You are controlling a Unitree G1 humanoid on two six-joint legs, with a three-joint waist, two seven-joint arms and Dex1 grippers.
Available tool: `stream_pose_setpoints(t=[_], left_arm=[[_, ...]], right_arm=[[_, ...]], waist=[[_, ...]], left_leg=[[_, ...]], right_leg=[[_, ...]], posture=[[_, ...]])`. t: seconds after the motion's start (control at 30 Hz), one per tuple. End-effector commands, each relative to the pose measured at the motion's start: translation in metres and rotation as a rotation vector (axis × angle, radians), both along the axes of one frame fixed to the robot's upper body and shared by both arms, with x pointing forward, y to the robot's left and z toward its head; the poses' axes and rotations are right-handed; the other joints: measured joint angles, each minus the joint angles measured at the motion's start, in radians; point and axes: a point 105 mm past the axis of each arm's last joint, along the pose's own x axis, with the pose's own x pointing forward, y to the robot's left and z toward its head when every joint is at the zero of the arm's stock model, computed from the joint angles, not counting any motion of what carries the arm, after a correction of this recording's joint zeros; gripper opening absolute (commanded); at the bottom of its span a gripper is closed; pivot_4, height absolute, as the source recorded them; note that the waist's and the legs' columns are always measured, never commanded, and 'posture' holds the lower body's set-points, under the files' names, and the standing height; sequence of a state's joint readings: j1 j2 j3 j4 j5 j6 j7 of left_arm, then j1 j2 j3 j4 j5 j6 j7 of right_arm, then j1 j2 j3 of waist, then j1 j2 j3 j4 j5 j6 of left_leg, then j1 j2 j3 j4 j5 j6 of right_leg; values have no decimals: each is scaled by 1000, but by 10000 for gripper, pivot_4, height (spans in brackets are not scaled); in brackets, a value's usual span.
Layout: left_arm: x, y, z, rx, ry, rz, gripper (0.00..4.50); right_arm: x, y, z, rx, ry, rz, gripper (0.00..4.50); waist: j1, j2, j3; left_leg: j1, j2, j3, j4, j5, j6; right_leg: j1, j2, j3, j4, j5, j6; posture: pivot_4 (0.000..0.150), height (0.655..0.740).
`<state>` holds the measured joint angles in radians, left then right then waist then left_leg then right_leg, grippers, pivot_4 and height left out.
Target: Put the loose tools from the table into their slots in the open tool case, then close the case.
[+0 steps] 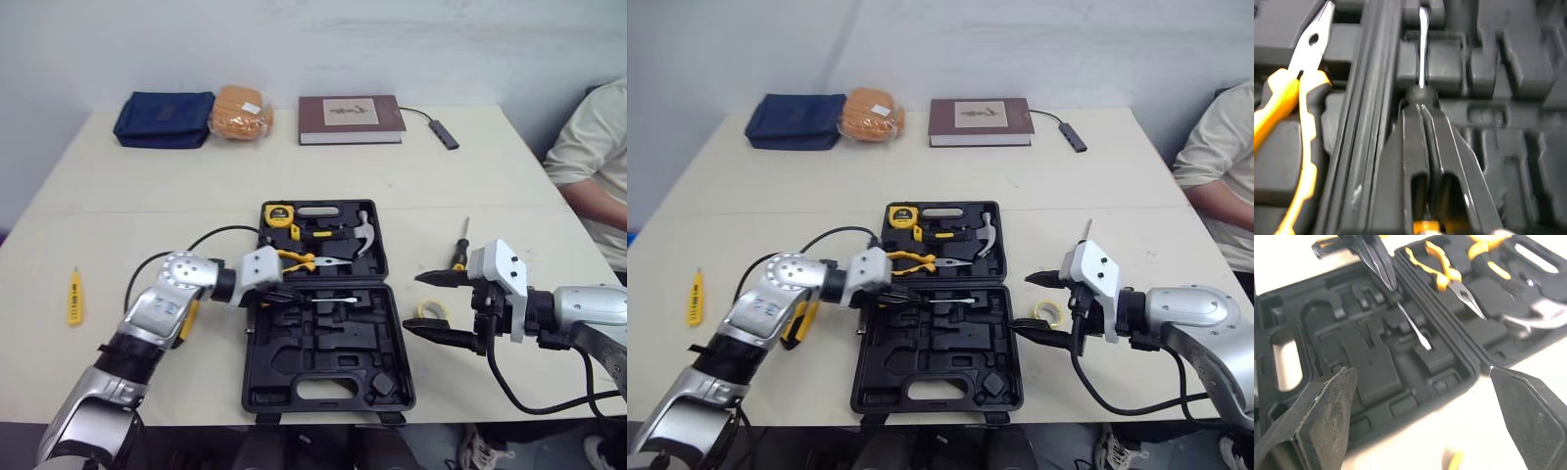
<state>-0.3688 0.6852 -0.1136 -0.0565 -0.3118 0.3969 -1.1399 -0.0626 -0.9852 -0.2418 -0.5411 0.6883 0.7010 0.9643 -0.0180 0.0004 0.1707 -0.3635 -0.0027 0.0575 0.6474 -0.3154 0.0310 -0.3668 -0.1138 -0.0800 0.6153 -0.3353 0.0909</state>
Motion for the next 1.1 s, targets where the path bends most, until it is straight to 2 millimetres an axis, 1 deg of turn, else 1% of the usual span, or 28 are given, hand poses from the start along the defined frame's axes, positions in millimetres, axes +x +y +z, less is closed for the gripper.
stream_pose_setpoints(t=[0.03,0.1,0.13,0.17,0.2,0.23,0.27,0.3,0.33,0.37,0.43,0.47,0.5,0.53,0.6,0.67,0.73,0.8,0.87,0.97,1.1], left_arm=[[-16,36,46,-149,-50,164,15803],[-26,64,54,-196,-41,312,25483],[-32,82,54,-197,-36,393,31032],[-37,93,54,-195,-32,443,34858],[-44,111,51,-175,-37,523,40783],[-51,131,48,-163,-42,618,44349],[-58,147,46,-158,-45,695,44779],[-68,168,43,-150,-45,791,44779],[-76,180,42,-146,-45,848,44779],[-80,186,41,-142,-45,878,44779],[-104,227,36,-118,-48,1062,44779],[-118,249,33,-99,-51,1162,44779],[-130,268,30,-80,-52,1244,44779],[-139,279,28,-70,-49,1294,44779],[-153,295,27,-58,-48,1357,44779],[-163,306,28,-34,-59,1391,44779],[-167,313,28,-5,-67,1408,44779],[-167,315,28,-6,-68,1408,44779],[-163,312,29,-10,-67,1390,44779],[-149,299,33,-32,-78,1330,44779],[-128,262,38,-80,-54,1173,44779]], right_arm=[[1,-23,22,3,-55,-70,45000],[1,-39,23,-8,-47,-123,45000],[0,-47,23,-11,-39,-151,45000],[0,-52,24,-13,-35,-169,45000],[-1,-60,24,-11,-26,-199,45000],[-3,-69,25,-11,-20,-230,45000],[-4,-76,25,-12,-15,-257,45000],[-4,-88,25,-22,-10,-297,45000],[-5,-96,25,-30,-7,-321,45000],[-5,-100,24,-35,-6,-333,45000],[-4,-126,25,-56,-6,-413,45000],[-3,-140,25,-66,-9,-459,45000],[-1,-152,24,-79,-12,-498,45000],[-1,-160,23,-89,-14,-525,45000],[0,-173,20,-110,-17,-560,45000],[1,-183,17,-117,-21,-588,45000],[2,-189,15,-117,-22,-608,45000],[2,-191,13,-118,-22,-608,45000],[4,-190,12,-118,-26,-606,45000],[7,-180,14,-89,-44,-607,45000],[9,-145,13,-6,-48,-550,45000]], waist=[[-8,-1,4],[-4,-3,5],[-4,-3,6],[-2,-3,6],[0,-4,7],[3,-4,8],[3,-4,9],[5,-5,10],[8,-5,11],[14,-5,11],[18,-5,12],[19,-4,12],[19,-3,13],[18,-3,13],[19,-2,13],[20,-2,13],[19,-1,14],[16,-1,14],[13,2,15],[13,4,16],[13,5,17]], left_leg=[[-8,0,-2,0,1,0],[-11,-1,-3,1,2,0],[-11,-1,-4,1,2,1],[-11,-2,-5,1,2,1],[-11,-2,-5,1,1,2],[-11,-2,-5,2,1,3],[-10,-2,-5,1,0,3],[-10,-2,-5,2,0,4],[-9,-2,-5,1,-2,5],[-9,-2,-5,2,-3,5],[-8,-2,-5,2,-7,7],[-8,-2,-6,1,-8,4],[-8,-2,-6,1,-8,4],[-8,-2,-5,0,-8,4],[-9,-2,-5,-1,-8,4],[-11,-2,-5,-1,-9,4],[-12,-2,-5,-1,-8,4],[-13,-2,-4,-2,-9,4],[-13,-2,-3,-3,-9,4],[-13,-2,-2,-4,-9,2],[-13,-1,-2,-4,-9,1]], right_leg=[[-6,0,-1,-1,0,0],[-7,0,-4,2,0,0],[-7,0,-5,3,0,0],[-5,0,-5,2,0,1],[-4,0,-5,0,1,1],[-2,0,-6,-5,1,2],[0,0,-6,-9,2,3],[0,0,-6,-10,2,4],[1,0,-6,-11,2,4],[1,0,-6,-11,2,4],[2,0,-5,-12,4,3],[1,0,-5,-13,4,2],[1,0,-5,-14,3,-3],[0,0,-4,-14,2,-6],[-1,0,-4,-15,2,-7],[-5,-1,-4,-15,2,-7],[-8,-1,-4,-15,3,-5],[-8,-1,-3,-14,3,-4],[-8,-1,-2,-14,4,-3],[-9,-1,-2,-13,5,-1],[-10,-1,-2,-12,5,-1]], posture=[[1500,7400],[1500,7400],[1500,7400],[1500,7400],[1500,7400],[1500,7400],[1500,7400],[1500,7400],[1500,7400],[1500,7400],[1500,7400],[1500,7400],[1500,7400],[1500,7400],[1500,7400],[1500,7400],[1500,7400],[1500,7400],[1500,7400],[1500,7400],[1500,7400]])
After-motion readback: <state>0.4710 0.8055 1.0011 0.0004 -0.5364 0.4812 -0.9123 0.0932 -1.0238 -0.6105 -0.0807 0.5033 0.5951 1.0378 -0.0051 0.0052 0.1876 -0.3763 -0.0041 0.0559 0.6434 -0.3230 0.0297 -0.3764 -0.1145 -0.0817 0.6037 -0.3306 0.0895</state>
